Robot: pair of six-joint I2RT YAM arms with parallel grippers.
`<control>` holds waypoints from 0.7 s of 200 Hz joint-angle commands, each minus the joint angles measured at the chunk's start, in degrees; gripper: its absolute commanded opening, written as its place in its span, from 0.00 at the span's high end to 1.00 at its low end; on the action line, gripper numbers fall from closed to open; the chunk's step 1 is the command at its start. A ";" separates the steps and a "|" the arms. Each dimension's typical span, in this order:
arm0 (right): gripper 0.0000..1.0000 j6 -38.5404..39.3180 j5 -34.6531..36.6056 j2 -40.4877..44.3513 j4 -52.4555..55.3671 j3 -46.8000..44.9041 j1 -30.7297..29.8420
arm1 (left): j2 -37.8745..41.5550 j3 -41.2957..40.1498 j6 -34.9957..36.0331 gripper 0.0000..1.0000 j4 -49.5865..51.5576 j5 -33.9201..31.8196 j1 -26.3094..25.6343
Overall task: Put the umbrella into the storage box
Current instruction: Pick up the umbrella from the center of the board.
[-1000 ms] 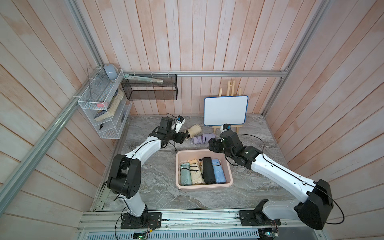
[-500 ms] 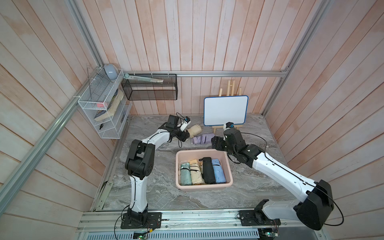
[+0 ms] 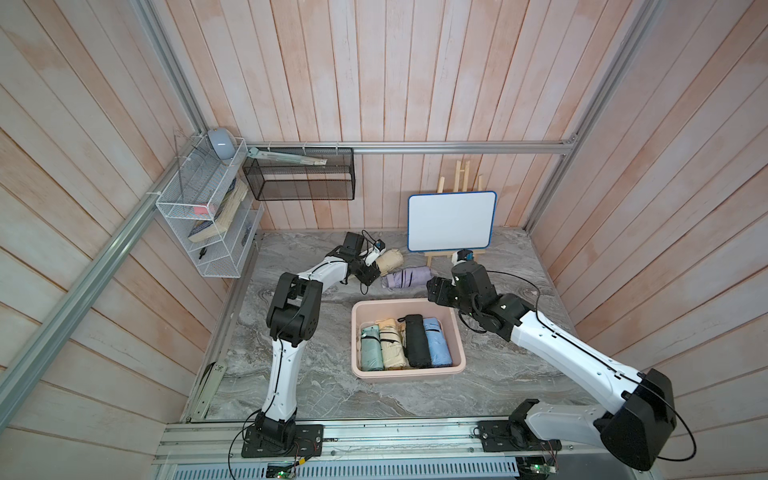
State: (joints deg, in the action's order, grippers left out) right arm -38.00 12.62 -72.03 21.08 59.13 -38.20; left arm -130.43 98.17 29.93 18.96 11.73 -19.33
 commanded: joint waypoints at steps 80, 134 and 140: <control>0.24 -2.60 2.77 3.33 3.27 -0.54 0.22 | -0.44 -1.28 5.78 0.56 -2.84 1.68 -0.26; 0.24 -2.44 3.34 4.18 3.62 -0.80 0.21 | 3.91 -3.65 5.78 0.89 -5.65 2.22 1.11; 0.24 -2.42 3.33 4.17 3.64 -0.70 0.22 | 4.51 -4.05 5.92 0.94 -6.10 2.15 1.28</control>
State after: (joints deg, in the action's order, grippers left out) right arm -40.27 14.52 -68.86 23.49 58.74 -38.20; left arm -130.15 95.83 35.38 14.96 13.06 -19.09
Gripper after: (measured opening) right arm 0.758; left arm 0.458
